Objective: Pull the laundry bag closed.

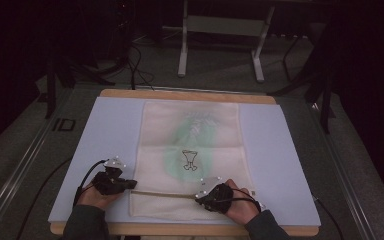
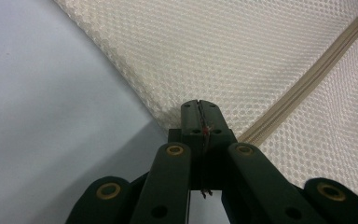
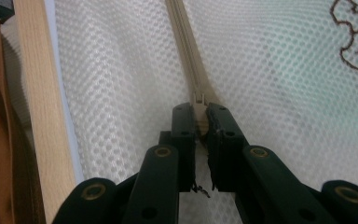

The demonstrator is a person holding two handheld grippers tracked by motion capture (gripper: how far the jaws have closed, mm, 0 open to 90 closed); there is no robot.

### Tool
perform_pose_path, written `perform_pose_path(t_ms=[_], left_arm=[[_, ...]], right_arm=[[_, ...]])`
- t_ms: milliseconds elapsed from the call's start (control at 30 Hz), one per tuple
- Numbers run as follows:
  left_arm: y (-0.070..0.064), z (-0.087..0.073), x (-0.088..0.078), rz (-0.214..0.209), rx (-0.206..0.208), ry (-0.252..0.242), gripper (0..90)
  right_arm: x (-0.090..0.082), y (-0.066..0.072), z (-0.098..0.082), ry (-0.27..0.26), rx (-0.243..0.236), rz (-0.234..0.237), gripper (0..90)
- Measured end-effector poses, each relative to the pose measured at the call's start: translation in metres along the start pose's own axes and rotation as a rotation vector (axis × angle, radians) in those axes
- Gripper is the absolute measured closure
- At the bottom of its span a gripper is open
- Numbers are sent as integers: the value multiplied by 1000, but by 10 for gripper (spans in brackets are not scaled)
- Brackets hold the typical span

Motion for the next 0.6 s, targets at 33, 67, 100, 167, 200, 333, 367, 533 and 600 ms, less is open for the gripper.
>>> perform_pose_path(t_ms=[33,67,100,167,200,333,367,533,600], left_arm=[[0,0,0,0,0,0,898],[0,0,0,0,0,0,898],[0,0,0,0,0,0,898],[0,0,0,0,0,0,898],[0,0,0,0,0,0,898],[0,0,0,-1,-2,0,898],[0,0,0,-1,-3,0,898],[0,0,0,-3,-1,3,898],[0,0,0,-3,-1,2,899]], right_arm=[[-1,0,-1,1,2,-3,824],[-2,-1,-2,1,2,-3,825],[-3,-1,-4,1,6,-5,825],[-5,-2,-7,8,11,-9,824],[-5,-3,-8,4,12,-11,824],[-7,-4,-11,3,14,-14,825],[-9,-4,-13,9,21,-15,825],[-12,-6,-17,7,30,-24,824],[-13,-6,-18,9,35,-22,824]])
Point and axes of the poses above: each handheld gripper's, and its own axes: x roughly forward along the jaws, z roughly out of its top, y roughly to its left, the point moved 10 cm from there along x, roughly forward along the jaws, and after that the axes turned 3 degrees about -y, right-handed, at the moved point
